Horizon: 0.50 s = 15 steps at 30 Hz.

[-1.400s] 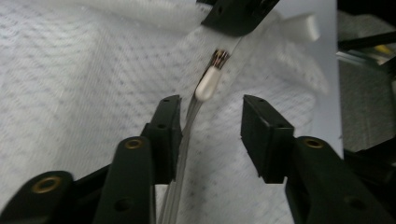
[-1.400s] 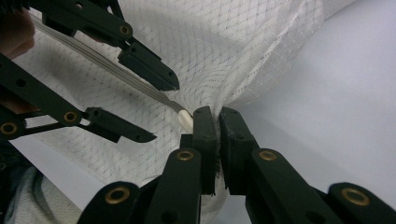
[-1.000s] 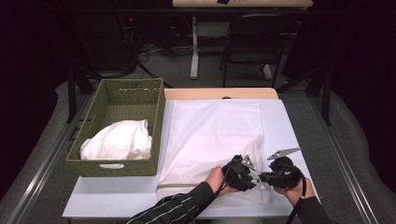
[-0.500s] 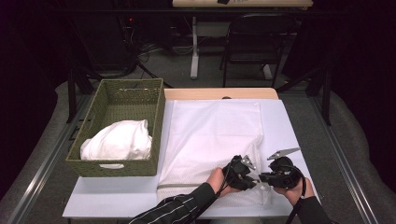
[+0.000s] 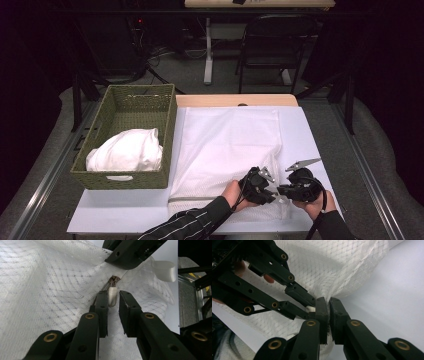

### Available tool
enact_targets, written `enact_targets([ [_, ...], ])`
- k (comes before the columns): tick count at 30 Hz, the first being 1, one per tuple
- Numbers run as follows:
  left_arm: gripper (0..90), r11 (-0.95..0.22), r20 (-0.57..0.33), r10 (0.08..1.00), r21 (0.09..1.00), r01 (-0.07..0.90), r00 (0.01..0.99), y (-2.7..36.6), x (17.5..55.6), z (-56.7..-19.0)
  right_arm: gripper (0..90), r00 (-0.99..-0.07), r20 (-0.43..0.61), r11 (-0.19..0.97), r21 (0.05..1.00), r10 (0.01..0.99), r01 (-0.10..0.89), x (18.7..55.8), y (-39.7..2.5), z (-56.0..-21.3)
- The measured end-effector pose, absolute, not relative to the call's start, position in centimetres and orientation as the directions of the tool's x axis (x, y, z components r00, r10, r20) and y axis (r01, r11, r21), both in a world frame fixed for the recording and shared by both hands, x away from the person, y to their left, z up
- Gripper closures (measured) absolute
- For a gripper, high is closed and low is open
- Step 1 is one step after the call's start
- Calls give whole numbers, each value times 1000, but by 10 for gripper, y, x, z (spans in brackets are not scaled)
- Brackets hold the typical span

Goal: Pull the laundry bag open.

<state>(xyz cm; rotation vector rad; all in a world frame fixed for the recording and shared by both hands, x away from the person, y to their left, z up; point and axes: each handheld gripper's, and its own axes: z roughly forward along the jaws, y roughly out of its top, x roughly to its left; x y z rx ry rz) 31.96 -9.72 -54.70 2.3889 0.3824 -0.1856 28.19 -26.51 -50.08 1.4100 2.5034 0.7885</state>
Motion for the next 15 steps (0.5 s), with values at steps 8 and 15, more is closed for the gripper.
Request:
enact_targets([
  [8, 767, -710, -246, 223, 622, 330, 943, -101, 320, -547, 862, -543, 118, 415, 517, 831, 749, 282, -265, -501],
  [15, 814, -714, -231, 240, 616, 333, 943, -102, 320, -548, 862, -542, 118, 415, 516, 832, 750, 282, -265, -501],
])
